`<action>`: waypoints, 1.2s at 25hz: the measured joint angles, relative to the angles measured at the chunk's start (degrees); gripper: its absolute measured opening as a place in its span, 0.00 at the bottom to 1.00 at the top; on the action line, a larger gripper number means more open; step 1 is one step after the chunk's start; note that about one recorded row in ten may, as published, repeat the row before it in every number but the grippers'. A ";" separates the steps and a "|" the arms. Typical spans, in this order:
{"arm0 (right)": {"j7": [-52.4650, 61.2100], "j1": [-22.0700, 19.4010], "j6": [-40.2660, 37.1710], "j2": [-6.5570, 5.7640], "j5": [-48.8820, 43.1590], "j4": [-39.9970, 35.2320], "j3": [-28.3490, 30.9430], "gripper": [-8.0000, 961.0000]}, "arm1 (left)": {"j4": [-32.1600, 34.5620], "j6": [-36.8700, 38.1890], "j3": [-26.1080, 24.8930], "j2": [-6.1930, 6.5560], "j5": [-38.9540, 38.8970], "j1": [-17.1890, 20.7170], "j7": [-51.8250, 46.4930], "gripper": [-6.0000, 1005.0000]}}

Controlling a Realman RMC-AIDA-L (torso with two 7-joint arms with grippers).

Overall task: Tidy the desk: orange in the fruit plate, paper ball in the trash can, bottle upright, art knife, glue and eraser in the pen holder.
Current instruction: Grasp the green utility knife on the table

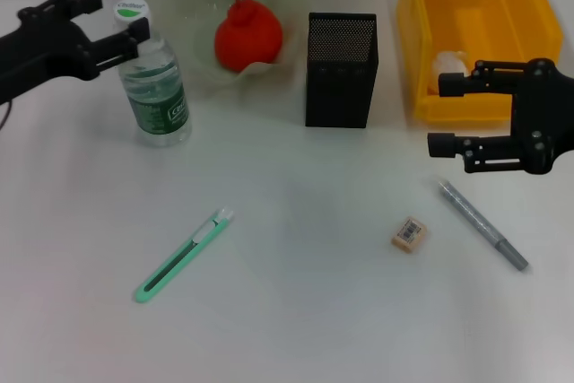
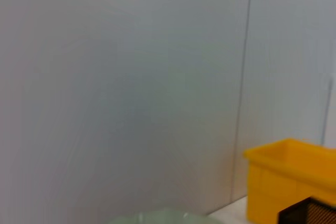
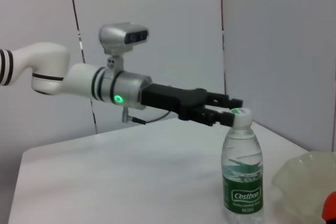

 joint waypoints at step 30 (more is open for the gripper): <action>4.87 -2.95 -3.80 -0.10 -7.94 -8.87 -8.53 0.79 | 44.67 30.34 8.46 -0.45 44.27 4.69 -45.19 0.81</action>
